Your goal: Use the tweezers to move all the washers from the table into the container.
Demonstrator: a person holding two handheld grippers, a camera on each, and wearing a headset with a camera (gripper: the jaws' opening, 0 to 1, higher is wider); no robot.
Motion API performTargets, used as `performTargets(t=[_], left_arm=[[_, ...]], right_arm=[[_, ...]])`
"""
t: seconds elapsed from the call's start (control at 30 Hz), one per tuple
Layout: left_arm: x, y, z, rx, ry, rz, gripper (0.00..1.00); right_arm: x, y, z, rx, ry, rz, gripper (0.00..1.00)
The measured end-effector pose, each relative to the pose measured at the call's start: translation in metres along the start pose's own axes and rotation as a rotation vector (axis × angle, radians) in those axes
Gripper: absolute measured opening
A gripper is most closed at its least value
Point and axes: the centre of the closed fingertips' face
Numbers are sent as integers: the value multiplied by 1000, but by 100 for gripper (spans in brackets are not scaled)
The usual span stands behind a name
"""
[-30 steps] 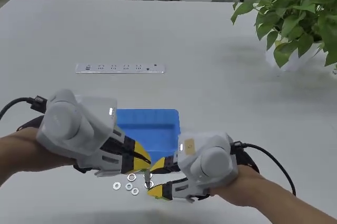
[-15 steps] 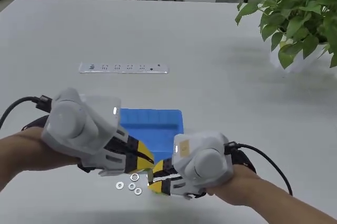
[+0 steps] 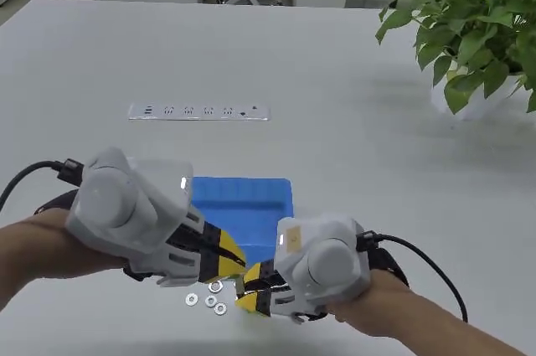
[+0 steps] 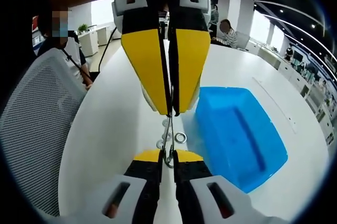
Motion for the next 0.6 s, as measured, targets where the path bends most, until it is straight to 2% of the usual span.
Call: performTargets(t=[0.33,0.5,0.6], left_arm=[[0,1,1,-3,4,2,6],[2,0,2,3,-2,-3,10],[2,-1,2,10,-10,-6,16]], right_arm=[[0,0,0,7,19,4,9],[-1,-1,0,7,21,6,9],[-1,-2,0,9,24,5,9]])
Point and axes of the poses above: the centre of the closed fingertips' face, and the gripper's own axes: y roughly forward along the fingers, x roughly to its right, z roughly out of its top, and after that the axes turned 15 degrees about -x, right-handed
